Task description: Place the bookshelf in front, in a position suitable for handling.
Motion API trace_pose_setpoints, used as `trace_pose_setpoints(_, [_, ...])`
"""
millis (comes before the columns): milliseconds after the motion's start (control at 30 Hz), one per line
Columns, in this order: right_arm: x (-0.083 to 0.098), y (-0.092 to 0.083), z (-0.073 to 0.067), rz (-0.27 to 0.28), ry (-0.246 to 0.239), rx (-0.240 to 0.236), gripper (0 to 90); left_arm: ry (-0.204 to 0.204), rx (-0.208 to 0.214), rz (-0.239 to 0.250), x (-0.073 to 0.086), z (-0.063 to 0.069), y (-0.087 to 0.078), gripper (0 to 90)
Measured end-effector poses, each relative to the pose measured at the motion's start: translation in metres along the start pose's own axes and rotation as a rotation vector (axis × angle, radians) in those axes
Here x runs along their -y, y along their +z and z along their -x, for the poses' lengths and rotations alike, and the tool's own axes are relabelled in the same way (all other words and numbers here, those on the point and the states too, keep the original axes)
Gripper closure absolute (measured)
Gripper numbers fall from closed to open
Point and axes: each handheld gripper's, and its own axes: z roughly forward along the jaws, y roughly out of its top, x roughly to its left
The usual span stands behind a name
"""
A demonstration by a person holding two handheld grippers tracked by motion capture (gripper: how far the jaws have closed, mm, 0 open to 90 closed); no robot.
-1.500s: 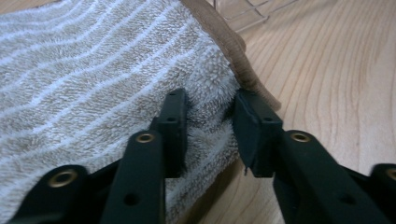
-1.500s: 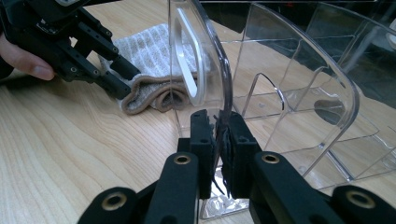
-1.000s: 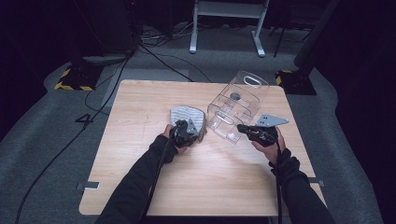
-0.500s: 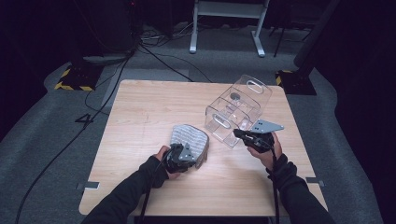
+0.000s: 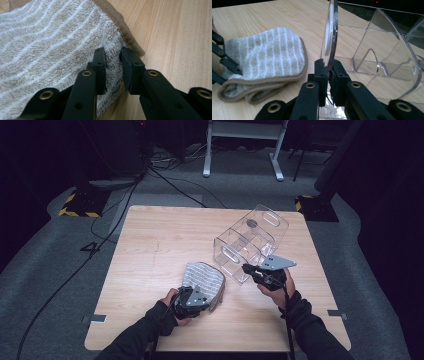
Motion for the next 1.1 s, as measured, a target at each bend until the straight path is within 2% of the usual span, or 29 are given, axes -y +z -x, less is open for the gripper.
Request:
trace_pose_setpoints(67, [-0.001, 0.001, -0.007, 0.004, -0.013, -0.005, 84.5, 0.003, 0.001, -0.004, 0.0, 0.0, -0.001, 74.3])
trace_pose_setpoints(267, [-0.002, 0.002, -0.018, 0.013, -0.01, -0.016, 84.2, 0.001, -0.014, -0.02, 0.006, 0.004, -0.009, 73.7])
trace_pose_setpoints(300, [-0.002, 0.001, -0.024, 0.016, -0.009, -0.034, 83.5, -0.007, -0.012, -0.02, 0.008, 0.004, -0.011, 72.4])
trace_pose_setpoints(367, [-0.002, 0.0, -0.027, 0.017, -0.02, -0.044, 83.0, -0.023, -0.013, -0.02, 0.012, 0.005, -0.015, 72.1])
trace_pose_setpoints(433, [-0.002, -0.005, -0.031, 0.031, -0.021, -0.056, 78.7, -0.044, 0.004, -0.012, 0.016, 0.005, -0.02, 70.3])
trace_pose_setpoints(500, [-0.002, -0.012, -0.034, 0.032, -0.052, -0.04, 80.2, -0.069, 0.023, -0.001, 0.02, 0.004, -0.025, 67.7])
trace_pose_setpoints(567, [0.0, -0.02, -0.034, 0.036, -0.08, -0.02, 79.9, -0.079, 0.024, 0.013, 0.022, 0.004, -0.032, 64.3])
trace_pose_setpoints(600, [0.005, -0.031, -0.03, 0.044, -0.063, -0.022, 78.7, -0.104, 0.015, 0.048, 0.025, 0.005, -0.04, 57.6])
trace_pose_setpoints(633, [0.005, -0.031, -0.03, 0.044, -0.063, -0.022, 78.7, -0.104, 0.015, 0.048, 0.025, 0.005, -0.04, 53.0])
trace_pose_setpoints(667, [0.006, -0.035, -0.029, 0.044, -0.067, -0.007, 78.0, -0.123, 0.009, 0.057, 0.026, 0.004, -0.044, 53.0])
trace_pose_setpoints(700, [0.008, -0.04, -0.025, 0.05, -0.077, 0.021, 77.3, -0.135, 0.0, 0.061, 0.027, 0.004, -0.046, 48.0])
trace_pose_setpoints(767, [0.01, -0.046, -0.016, 0.067, -0.047, 0.048, 73.1, -0.163, -0.036, 0.065, 0.027, 0.003, -0.05, 39.1])
trace_pose_setpoints(800, [0.011, -0.048, -0.006, 0.076, -0.028, 0.09, 71.3, -0.193, -0.053, 0.091, 0.026, 0.001, -0.053, 33.4])
trace_pose_setpoints(833, [0.011, -0.048, -0.006, 0.076, -0.028, 0.09, 71.3, -0.193, -0.053, 0.091, 0.026, 0.001, -0.053, 32.1])
trace_pose_setpoints(900, [0.012, -0.046, 0.003, 0.079, -0.014, 0.116, 66.9, -0.225, -0.058, 0.128, 0.025, -0.003, -0.054, 29.9])
trace_pose_setpoints(933, [0.012, -0.044, 0.007, 0.076, -0.006, 0.132, 66.0, -0.228, -0.071, 0.119, 0.024, -0.006, -0.052, 29.0])
trace_pose_setpoints(967, [0.013, -0.042, 0.012, 0.081, 0.006, 0.126, 63.8, -0.232, -0.096, 0.102, 0.022, -0.008, -0.048, 28.4])
trace_pose_setpoints(1000, [0.013, -0.039, 0.016, 0.084, 0.02, 0.111, 62.1, -0.249, -0.104, 0.098, 0.02, -0.012, -0.044, 27.4])
trace_pose_setpoints(1067, [0.013, -0.029, 0.022, 0.061, 0.029, 0.097, 58.7, -0.258, -0.11, 0.093, 0.018, -0.017, -0.037, 26.8])
trace_pose_setpoints(1100, [0.013, -0.026, 0.024, 0.068, 0.033, 0.088, 57.8, -0.26, -0.121, 0.083, 0.016, -0.021, -0.033, 26.4])
